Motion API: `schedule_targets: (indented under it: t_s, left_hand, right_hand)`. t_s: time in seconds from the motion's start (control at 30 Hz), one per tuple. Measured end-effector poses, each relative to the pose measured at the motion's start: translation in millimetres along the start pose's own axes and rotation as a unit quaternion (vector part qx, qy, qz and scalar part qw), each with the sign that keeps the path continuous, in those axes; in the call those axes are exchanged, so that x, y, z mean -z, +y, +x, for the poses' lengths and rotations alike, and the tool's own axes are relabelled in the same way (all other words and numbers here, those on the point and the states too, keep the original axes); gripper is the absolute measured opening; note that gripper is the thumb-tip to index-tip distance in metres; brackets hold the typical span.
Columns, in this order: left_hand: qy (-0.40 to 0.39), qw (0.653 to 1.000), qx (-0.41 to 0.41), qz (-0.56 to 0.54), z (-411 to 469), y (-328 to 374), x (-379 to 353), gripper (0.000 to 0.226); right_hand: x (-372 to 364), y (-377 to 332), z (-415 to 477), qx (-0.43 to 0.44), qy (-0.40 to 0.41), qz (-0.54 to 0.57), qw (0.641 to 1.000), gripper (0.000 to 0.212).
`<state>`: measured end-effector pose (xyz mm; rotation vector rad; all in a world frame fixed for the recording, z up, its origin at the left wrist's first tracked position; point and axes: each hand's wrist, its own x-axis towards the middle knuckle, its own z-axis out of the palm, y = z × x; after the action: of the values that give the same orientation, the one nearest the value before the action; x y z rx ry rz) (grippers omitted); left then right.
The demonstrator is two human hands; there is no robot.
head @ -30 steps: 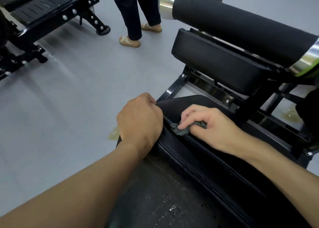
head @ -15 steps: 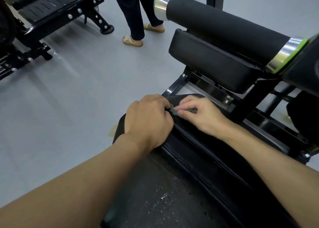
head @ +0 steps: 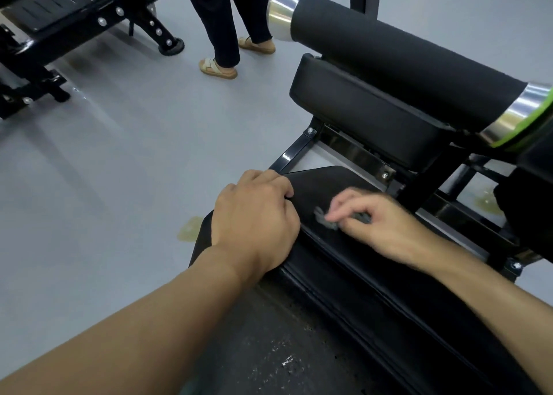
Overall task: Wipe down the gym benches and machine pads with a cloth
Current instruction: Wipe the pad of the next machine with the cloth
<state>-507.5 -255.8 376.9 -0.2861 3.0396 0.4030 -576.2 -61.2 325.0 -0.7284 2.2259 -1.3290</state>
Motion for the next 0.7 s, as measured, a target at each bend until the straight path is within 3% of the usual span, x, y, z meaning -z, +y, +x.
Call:
schedule_targets:
  t_s: [0.13,0.23,0.43,0.57,0.7]
  left_hand:
    - [0.011,1.0,-0.009,0.002,1.5,-0.3,-1.7,0.045]
    - [-0.008,0.999,-0.02,0.026,1.8,-1.4,-1.3,0.047]
    - [-0.02,0.999,-0.02,0.039,3.0,-1.9,-1.1,0.046]
    - [-0.02,0.998,-0.027,0.047,2.8,-1.6,-1.9,0.045]
    - [-0.028,0.998,-0.036,0.039,3.2,-1.8,-2.6,0.047]
  right_hand:
    - [-5.3,9.2,22.4,0.014,0.043,-0.001,0.999,0.028]
    - [-13.1,9.9,48.1,-0.029,0.07,-0.005,0.997,0.028]
    - [1.4,15.0,7.7,0.006,0.04,-0.007,0.999,0.028]
    - [-7.4,26.2,56.6,-0.049,0.088,-0.011,0.995,0.036]
    - [8.5,27.3,11.1,-0.066,0.038,-0.011,0.997,0.032]
